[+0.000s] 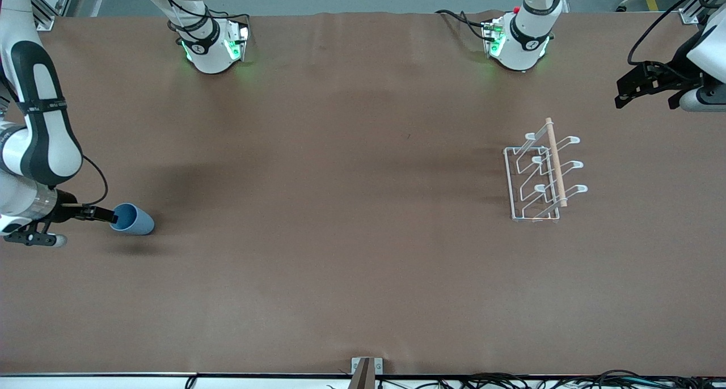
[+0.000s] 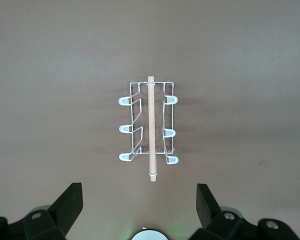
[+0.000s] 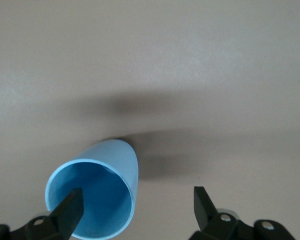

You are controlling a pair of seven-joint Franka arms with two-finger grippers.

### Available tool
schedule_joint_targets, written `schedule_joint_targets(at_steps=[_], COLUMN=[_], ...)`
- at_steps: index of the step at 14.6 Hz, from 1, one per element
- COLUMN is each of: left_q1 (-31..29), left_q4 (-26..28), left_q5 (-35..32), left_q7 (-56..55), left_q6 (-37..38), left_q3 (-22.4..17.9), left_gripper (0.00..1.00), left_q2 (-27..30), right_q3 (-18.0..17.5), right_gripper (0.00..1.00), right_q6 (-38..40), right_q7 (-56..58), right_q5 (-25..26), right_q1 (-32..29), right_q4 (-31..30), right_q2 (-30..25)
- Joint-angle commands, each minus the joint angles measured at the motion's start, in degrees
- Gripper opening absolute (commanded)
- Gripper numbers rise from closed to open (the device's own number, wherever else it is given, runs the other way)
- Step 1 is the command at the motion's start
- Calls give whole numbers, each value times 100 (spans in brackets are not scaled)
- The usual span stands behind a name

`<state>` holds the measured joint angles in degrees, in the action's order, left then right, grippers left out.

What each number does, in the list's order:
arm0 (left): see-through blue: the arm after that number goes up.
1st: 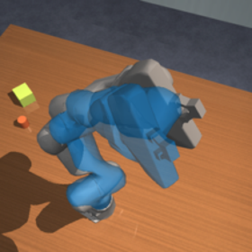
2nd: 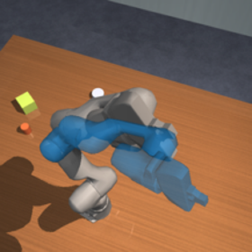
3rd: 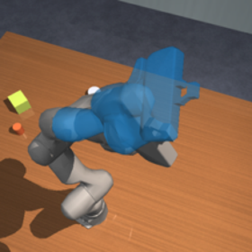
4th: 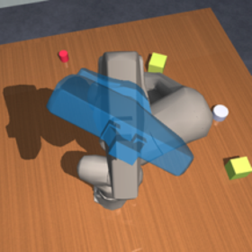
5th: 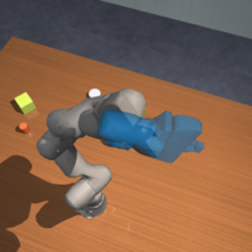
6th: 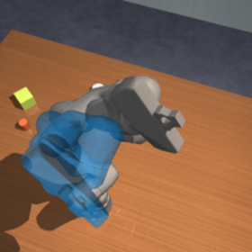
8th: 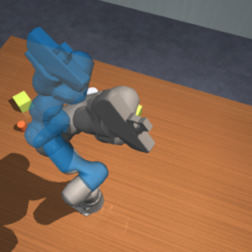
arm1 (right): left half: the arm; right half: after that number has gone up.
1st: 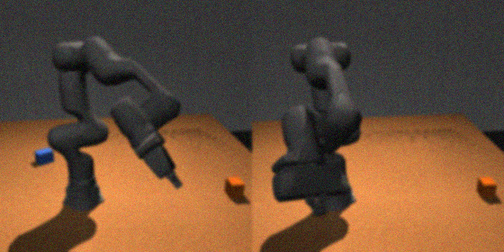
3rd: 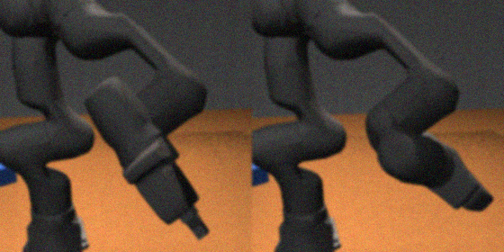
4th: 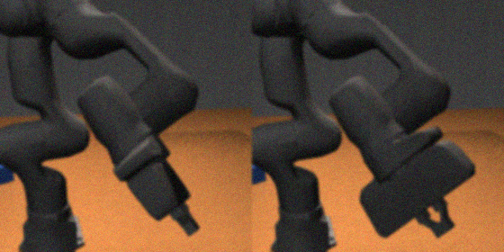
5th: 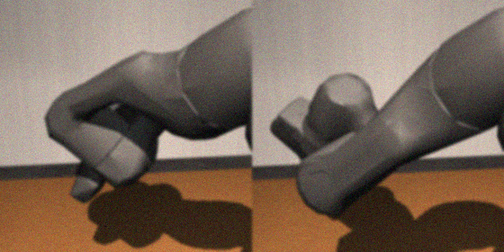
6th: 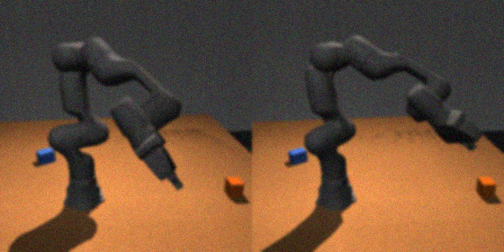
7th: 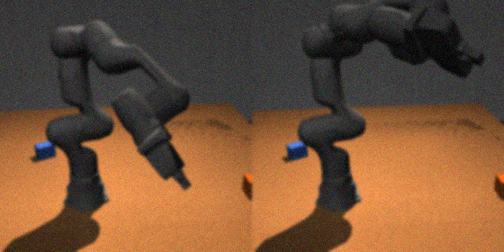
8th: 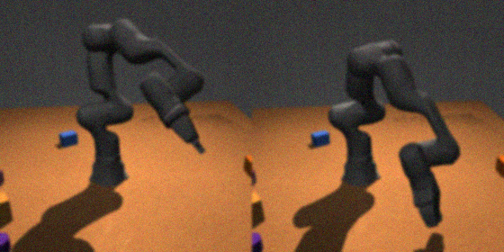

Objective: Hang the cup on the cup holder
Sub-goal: 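Reach the right gripper down to the blue cup's rim and grasp it, then lift the blue cup with the right gripper while the left gripper approaches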

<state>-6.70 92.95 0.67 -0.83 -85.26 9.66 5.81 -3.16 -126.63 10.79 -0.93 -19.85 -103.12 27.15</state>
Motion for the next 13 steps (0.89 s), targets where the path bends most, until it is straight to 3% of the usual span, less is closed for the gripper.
schedule_joint_targets(at_steps=[1,3,4,9,10,13], left_q1=[-7,-7,-16,-25,-25,-33], left_q4=[-128,-137,-137,-129,-128,-128], left_q5=[29,30,73,135,170,249], left_q7=[101,101,101,101,101,101], left_q6=[88,80,88,71,45,-34], left_q3=[27,36,36,36,27,27], left_gripper=[100,100,100,100,100,100], left_q2=[-27,-27,-18,-18,-36,-114], right_q3=[-53,-53,-53,-62,-71,-88], right_gripper=[93,83,73,6,2,1], right_q6=[-90,-134,-134,-494,-477,-232], right_q7=[54,54,54,2,2,-7], right_q5=[-65,-74,-74,-100,-152,-276], right_q1=[-63,-63,-63,-19,-11,7], right_q4=[-164,-164,-155,-147,-138,-120], right_q2=[-8,62,106,344,344,257])
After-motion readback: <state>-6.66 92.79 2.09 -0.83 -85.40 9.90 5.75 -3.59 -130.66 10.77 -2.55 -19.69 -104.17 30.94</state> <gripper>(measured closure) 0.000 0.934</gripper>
